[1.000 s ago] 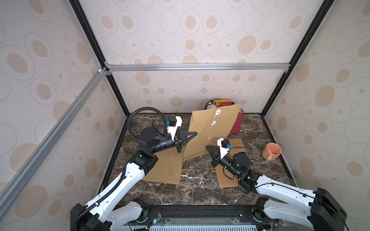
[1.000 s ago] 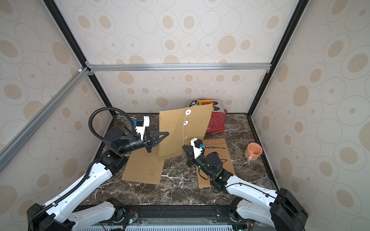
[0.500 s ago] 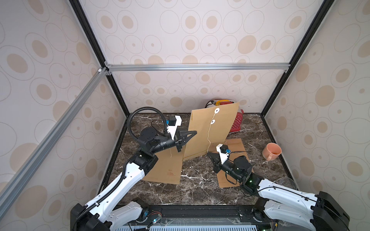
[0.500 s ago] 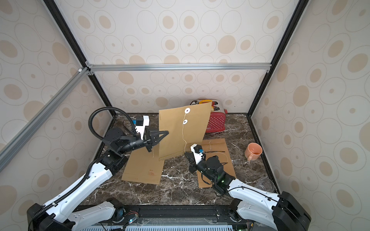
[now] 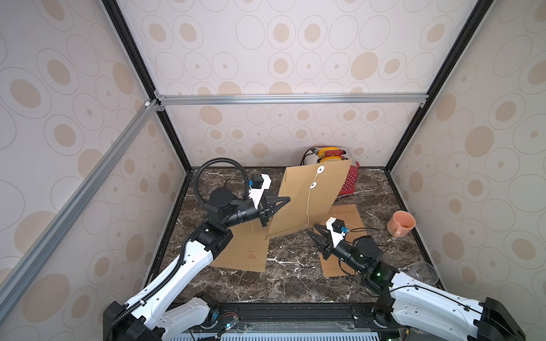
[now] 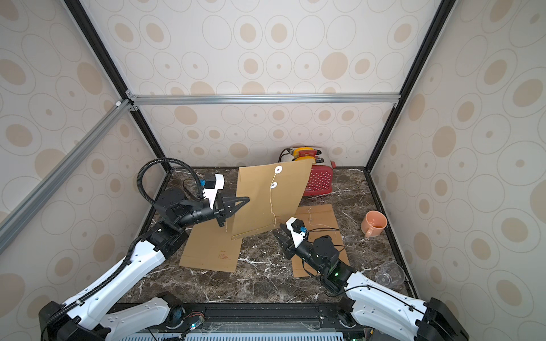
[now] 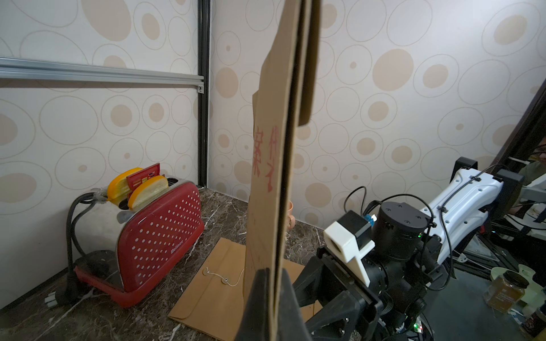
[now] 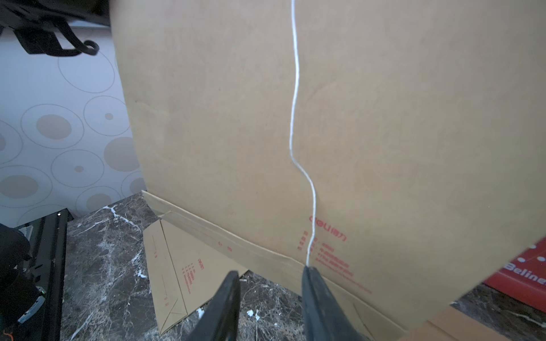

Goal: Close the mouth of the file bag
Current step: Close the file bag.

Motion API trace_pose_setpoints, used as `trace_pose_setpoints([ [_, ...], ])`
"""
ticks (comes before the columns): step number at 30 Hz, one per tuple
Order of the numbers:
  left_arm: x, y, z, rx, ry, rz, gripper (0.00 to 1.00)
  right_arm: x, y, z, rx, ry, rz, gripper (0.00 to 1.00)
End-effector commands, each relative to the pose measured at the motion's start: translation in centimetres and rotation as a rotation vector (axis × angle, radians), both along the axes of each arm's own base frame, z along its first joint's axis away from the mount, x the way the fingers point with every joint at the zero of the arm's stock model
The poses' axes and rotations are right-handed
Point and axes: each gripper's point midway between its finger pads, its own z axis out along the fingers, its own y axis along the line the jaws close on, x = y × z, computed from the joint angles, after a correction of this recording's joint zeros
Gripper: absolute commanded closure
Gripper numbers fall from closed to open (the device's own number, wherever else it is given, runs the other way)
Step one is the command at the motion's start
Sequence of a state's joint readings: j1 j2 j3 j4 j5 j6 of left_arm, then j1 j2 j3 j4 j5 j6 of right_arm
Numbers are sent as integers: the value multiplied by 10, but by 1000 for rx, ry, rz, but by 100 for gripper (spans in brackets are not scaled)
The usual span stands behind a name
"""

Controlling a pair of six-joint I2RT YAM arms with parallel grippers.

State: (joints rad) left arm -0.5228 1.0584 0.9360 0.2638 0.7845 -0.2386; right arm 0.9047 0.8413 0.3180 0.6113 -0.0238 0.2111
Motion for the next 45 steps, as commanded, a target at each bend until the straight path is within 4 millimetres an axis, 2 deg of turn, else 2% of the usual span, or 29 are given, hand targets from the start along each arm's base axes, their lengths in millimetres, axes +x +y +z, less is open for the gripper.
trace_pose_setpoints([
  [1, -10, 3, 27, -13, -101, -8, 100, 0, 0, 10, -12, -42, -4, 61],
  [6, -13, 3, 28, -17, -111, -14, 100, 9, 4, 15, -17, -48, -28, 60],
  [11, -21, 3, 33, -27, -130, -45, 100, 19, 17, 17, -46, -58, -27, 59],
  [16, -25, 5, 37, -37, -139, -46, 100, 28, 26, 11, -44, -50, -39, 60],
  [20, -27, 5, 39, -46, -138, -52, 100, 30, 27, 12, -16, -49, -46, 66],
  [30, -25, 3, 43, -89, -104, -62, 100, 29, 24, 16, -11, -52, -50, 92],
  [39, -25, 5, 43, -92, -107, -55, 100, 28, 25, 13, -16, -34, -44, 100],
  [45, -22, 3, 41, -92, -79, -54, 100, 19, 31, 10, -41, 11, 18, 100],
])
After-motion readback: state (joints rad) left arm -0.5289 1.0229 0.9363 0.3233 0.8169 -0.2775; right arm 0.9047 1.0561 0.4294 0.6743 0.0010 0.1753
